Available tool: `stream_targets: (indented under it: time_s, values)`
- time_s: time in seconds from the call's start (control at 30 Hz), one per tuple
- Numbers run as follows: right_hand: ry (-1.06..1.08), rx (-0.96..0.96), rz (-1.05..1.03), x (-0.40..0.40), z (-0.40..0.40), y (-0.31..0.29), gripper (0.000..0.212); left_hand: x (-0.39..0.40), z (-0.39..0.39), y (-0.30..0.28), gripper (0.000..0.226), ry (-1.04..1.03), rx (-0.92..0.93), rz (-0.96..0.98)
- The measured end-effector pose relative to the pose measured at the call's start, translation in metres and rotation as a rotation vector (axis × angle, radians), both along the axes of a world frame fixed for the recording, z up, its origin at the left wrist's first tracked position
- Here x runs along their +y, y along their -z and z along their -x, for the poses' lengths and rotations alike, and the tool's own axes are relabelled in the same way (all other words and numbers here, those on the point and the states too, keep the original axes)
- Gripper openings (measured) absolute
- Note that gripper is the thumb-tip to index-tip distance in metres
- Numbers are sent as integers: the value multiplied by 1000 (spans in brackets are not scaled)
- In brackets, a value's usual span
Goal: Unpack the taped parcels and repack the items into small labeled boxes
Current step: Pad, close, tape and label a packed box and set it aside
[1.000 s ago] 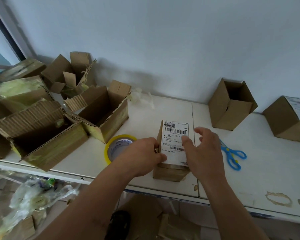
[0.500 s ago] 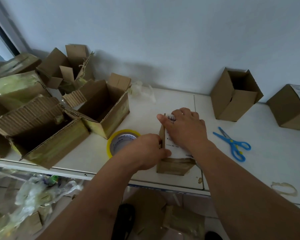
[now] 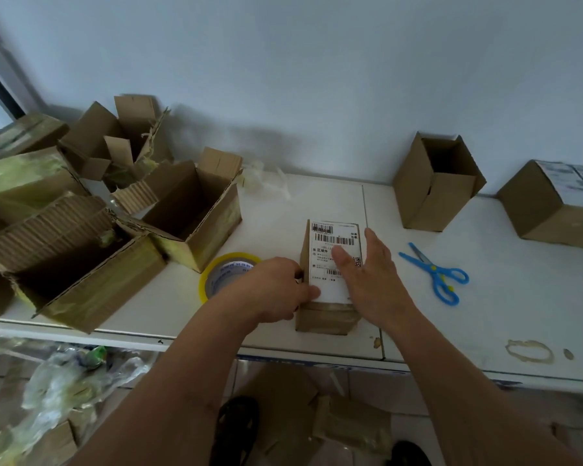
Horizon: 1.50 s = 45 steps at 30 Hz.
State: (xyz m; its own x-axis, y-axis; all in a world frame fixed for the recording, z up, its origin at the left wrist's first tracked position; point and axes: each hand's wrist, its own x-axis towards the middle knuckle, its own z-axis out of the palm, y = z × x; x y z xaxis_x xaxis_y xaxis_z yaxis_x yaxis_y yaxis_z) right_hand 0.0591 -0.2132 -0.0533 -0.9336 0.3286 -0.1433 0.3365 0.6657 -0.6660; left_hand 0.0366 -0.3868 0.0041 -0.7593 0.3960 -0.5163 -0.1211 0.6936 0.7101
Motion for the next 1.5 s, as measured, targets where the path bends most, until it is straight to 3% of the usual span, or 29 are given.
stream_targets:
  time_s: [0.07,0.23,0.37,0.53,0.8,0.97,1.13,1.37,1.5]
  values:
    - [28,-8,33,1,-1,2,100,2,0,0,35,-4,6,3]
    - [10,-45,123,3,2,-1,79,1,0,-1,34,-12,4,13]
    - [-1,-112,155,12,10,-9,102,-1,1,-1,33,-40,-30,-26]
    - [-118,-52,52,17,35,-36,97,-1,3,0,35,-37,-29,-26]
    - [-260,-117,-257,-3,65,-33,68,-2,8,4,38,-5,-37,-2]
    - [-270,-67,-189,0,64,-32,63,0,11,5,37,-14,-70,-23]
    - [-221,-12,-2,10,59,-30,41,-2,8,7,38,-32,-67,-40]
    - [-165,-31,57,10,59,-27,36,-2,9,9,33,-27,-59,-43]
    - [-111,-25,-60,9,60,-25,55,-3,9,10,33,-33,-63,-44]
